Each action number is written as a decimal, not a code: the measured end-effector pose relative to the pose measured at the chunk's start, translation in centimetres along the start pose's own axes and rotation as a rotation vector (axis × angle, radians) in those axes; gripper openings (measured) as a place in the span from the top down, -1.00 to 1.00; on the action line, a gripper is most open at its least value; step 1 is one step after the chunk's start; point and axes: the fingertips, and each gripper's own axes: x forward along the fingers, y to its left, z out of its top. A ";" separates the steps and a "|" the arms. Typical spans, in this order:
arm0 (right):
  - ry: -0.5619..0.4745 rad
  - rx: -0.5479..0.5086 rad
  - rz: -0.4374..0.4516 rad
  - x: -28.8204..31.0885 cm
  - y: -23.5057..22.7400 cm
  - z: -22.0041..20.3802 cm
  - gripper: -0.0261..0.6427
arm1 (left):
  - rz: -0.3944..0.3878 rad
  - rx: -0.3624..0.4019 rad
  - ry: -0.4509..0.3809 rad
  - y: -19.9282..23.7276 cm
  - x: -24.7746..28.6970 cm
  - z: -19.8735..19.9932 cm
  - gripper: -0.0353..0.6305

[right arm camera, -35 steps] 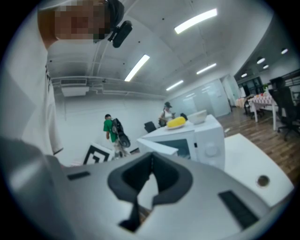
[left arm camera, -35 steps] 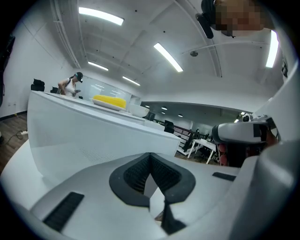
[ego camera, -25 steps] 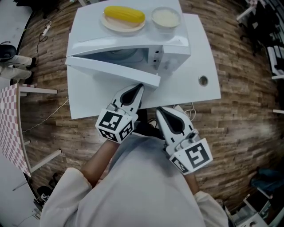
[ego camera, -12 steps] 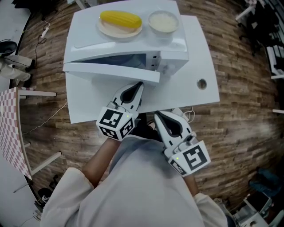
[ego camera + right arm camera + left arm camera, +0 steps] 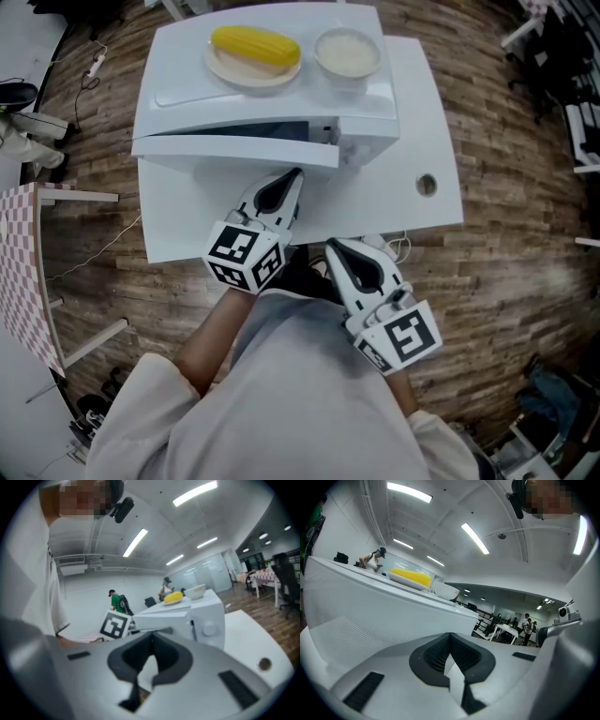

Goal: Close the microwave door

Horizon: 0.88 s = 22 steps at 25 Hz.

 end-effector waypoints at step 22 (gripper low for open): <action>-0.002 0.008 0.012 2.5 -2.4 1.4 0.85 | -0.017 -0.029 -0.036 0.2 2.6 1.4 0.83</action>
